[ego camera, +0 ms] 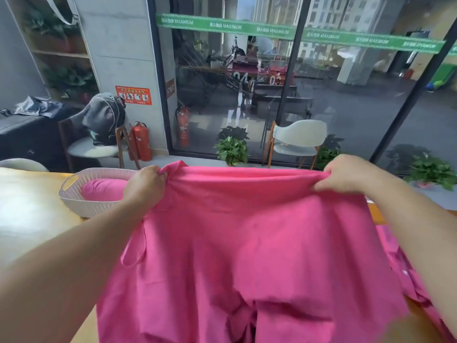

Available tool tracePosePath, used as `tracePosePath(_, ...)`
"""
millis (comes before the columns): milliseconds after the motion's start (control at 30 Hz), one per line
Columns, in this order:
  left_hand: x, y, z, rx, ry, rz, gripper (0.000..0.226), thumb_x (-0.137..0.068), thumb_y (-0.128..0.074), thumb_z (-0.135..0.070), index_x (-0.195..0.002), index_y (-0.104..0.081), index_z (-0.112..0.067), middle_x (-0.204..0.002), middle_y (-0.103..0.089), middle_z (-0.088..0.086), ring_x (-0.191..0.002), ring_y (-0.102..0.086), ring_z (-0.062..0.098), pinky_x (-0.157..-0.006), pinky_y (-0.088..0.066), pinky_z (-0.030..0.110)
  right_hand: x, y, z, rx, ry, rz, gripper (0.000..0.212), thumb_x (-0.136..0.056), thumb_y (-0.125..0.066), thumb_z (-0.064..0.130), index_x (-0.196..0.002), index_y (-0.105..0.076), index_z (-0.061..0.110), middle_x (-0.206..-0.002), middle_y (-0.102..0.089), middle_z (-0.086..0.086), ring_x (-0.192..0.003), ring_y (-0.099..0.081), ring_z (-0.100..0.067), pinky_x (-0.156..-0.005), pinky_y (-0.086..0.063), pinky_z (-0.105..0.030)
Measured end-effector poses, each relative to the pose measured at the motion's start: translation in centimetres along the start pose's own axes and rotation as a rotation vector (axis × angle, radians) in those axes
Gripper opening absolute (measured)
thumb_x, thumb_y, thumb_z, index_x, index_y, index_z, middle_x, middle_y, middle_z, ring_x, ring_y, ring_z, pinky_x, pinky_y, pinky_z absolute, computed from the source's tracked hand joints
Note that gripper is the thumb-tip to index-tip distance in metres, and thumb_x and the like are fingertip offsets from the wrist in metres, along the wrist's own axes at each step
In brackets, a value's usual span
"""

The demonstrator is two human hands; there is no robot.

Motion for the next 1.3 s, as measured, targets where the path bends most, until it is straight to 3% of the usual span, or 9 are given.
tracePosePath(100,-3.1,-1.5,-1.6,-0.011,0.029,-0.045,0.032,-0.102,-0.039,-0.033,-0.087,-0.057,-0.010,-0.098,-0.063,0.021,-0.095,-0.058,0.039,-0.073,-0.041,0.039,-5.5,0.5,0.0,0.054,-0.077,-0.246,0.029,-0.080,-0.065,0.049,-0.080,-0.065,0.020,-0.087,-0.065,-0.004,-0.087,-0.062,-0.030,-0.067,-0.042,-0.030)
tracePosePath(233,-6.9,-5.3,-1.5,0.048,0.092,-0.006,0.024,-0.100,-0.042,-0.023,-0.095,-0.059,-0.007,-0.104,-0.064,0.021,-0.101,-0.058,0.040,-0.078,-0.042,0.039,-11.5,-3.5,0.4,0.103,-0.127,-0.303,0.028,-0.085,-0.063,0.041,-0.103,-0.068,0.020,-0.108,-0.069,-0.006,-0.101,-0.065,-0.029,-0.069,-0.039,-0.029)
tracePosePath(367,-7.8,-10.4,0.1,0.153,0.245,0.049,0.046,-0.098,-0.047,-0.026,-0.141,-0.041,-0.009,-0.137,-0.048,0.024,-0.126,-0.045,0.039,-0.104,-0.036,0.041,-15.6,-10.7,-1.2,0.125,-0.141,-0.220,0.025,-0.093,-0.056,0.038,-0.111,-0.065,0.024,-0.114,-0.066,-0.004,-0.109,-0.062,-0.026,-0.078,-0.039,-0.031)
tracePosePath(467,-5.2,-13.7,-1.1,0.079,0.113,0.023,0.053,-0.098,-0.051,-0.027,-0.146,-0.035,-0.012,-0.145,-0.037,0.015,-0.134,-0.035,0.032,-0.112,-0.028,0.039,-16.6,-16.0,-2.9,0.048,-0.109,-0.183,0.034,-0.089,-0.058,0.031,-0.123,-0.058,0.026,-0.120,-0.055,-0.006,-0.116,-0.052,-0.028,-0.092,-0.041,-0.037)
tracePosePath(667,3.4,-21.1,-6.3,-0.031,-0.499,0.174,0.043,-0.089,-0.047,-0.036,-0.121,-0.065,-0.014,-0.129,-0.060,0.006,-0.118,-0.058,0.027,-0.098,-0.048,0.039,-13.7,-20.7,-3.5,-0.139,-0.101,-0.198,0.049,-0.088,-0.062,0.039,-0.132,-0.053,0.019,-0.132,-0.048,-0.008,-0.123,-0.044,-0.030,-0.101,-0.039,-0.040)
tracePosePath(800,6.3,-25.8,-4.8,-0.283,-0.517,0.433,0.077,-0.089,-0.027,-0.070,-0.139,-0.053,-0.018,-0.147,-0.047,0.005,-0.136,-0.045,0.028,-0.115,-0.027,0.040,-9.8,-23.5,-2.5,-0.097,-0.052,-0.127,0.053,-0.095,-0.051,0.039,-0.145,-0.042,0.022,-0.154,-0.033,-0.009,-0.144,-0.026,-0.029,-0.118,-0.021,-0.041)
tracePosePath(1000,8.5,-26.1,-2.7,-0.411,-0.522,0.552,0.086,-0.087,-0.018,-0.081,-0.139,-0.052,-0.021,-0.145,-0.050,0.006,-0.134,-0.045,0.027,-0.110,-0.019,0.040,-5.1,-28.0,-2.2,-0.125,-0.020,0.149,0.054,-0.105,-0.023,0.024,-0.157,-0.010,0.027,-0.166,0.001,-0.007,-0.153,-0.001,-0.026,-0.122,-0.006,-0.038)
tracePosePath(1200,9.2,-24.1,-0.7,-0.373,-0.535,0.504,0.100,-0.078,-0.008,-0.090,-0.152,-0.029,-0.026,-0.159,-0.025,-0.002,-0.147,-0.016,0.015,-0.117,0.001,0.031,-0.7,-23.8,-5.6,-0.446,-0.218,-0.177,0.054,-0.095,-0.048,0.055,-0.132,-0.058,0.018,-0.143,-0.048,-0.011,-0.133,-0.044,-0.028,-0.110,-0.034,-0.037)
tracePosePath(1300,9.3,-23.4,-0.6,-0.345,-0.510,0.515,0.115,-0.060,0.003,-0.096,-0.155,-0.009,-0.032,-0.162,-0.001,-0.010,-0.149,0.002,0.013,-0.121,0.002,0.035,1.6,-23.3,-9.9,-0.285,-0.393,0.041,0.062,-0.096,-0.037,0.062,-0.113,-0.069,0.012,-0.124,-0.064,-0.017,-0.120,-0.057,-0.034,-0.096,-0.045,-0.041)
Point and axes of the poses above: each hand's wrist, its own x-axis away from the middle knuckle, its own y-axis out of the back of the hand, z = x × y, the point moved 6 cm from there along -x, towards the middle knuckle
